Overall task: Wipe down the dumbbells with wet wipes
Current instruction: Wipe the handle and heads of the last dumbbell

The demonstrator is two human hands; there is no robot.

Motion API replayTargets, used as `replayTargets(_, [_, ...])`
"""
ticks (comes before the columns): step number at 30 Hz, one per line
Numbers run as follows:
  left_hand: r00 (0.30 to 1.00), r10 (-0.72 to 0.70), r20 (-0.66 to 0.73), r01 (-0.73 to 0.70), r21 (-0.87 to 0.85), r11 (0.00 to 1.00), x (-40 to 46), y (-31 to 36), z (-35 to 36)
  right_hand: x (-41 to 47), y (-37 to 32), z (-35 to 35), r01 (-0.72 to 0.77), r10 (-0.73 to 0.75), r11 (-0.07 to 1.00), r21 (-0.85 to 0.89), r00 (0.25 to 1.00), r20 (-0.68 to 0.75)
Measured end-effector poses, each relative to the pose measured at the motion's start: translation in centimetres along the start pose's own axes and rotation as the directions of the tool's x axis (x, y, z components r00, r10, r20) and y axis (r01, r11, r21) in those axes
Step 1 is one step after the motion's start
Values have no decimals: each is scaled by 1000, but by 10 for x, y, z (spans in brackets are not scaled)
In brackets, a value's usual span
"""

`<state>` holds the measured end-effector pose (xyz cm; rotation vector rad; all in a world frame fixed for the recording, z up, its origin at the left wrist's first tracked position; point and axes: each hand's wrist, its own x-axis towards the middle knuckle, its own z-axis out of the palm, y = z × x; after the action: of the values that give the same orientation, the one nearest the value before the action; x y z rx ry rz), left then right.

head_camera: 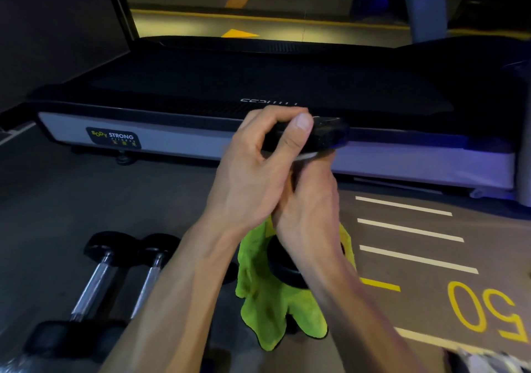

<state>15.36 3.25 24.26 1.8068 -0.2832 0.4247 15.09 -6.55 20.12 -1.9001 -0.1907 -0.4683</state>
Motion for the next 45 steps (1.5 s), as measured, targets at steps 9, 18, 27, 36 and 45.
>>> replayTargets(9, [999, -12, 35, 15, -85, 996, 1, 1, -1, 37, 15, -39, -485, 106, 701, 523, 796, 596])
replayTargets(18, [1000, 13, -26, -13, 8, 1000, 3, -1, 9, 23, 1, -8, -117, 107, 990, 77, 987, 123])
replayTargets(27, [1000, 15, 11, -14, -43, 999, -3, 6, 6, 32, 23, -27, -406, 79, 756, 513, 835, 545])
replayTargets(36, [1000, -14, -28, 13, -28, 1000, -6, 3, 4, -17, 26, -48, -72, 164, 974, -216, 880, 446])
replayTargets(45, [1000, 4, 17, -4, -25, 1000, -10, 9, 7, 18, 14, -33, -326, 117, 872, 366, 863, 492])
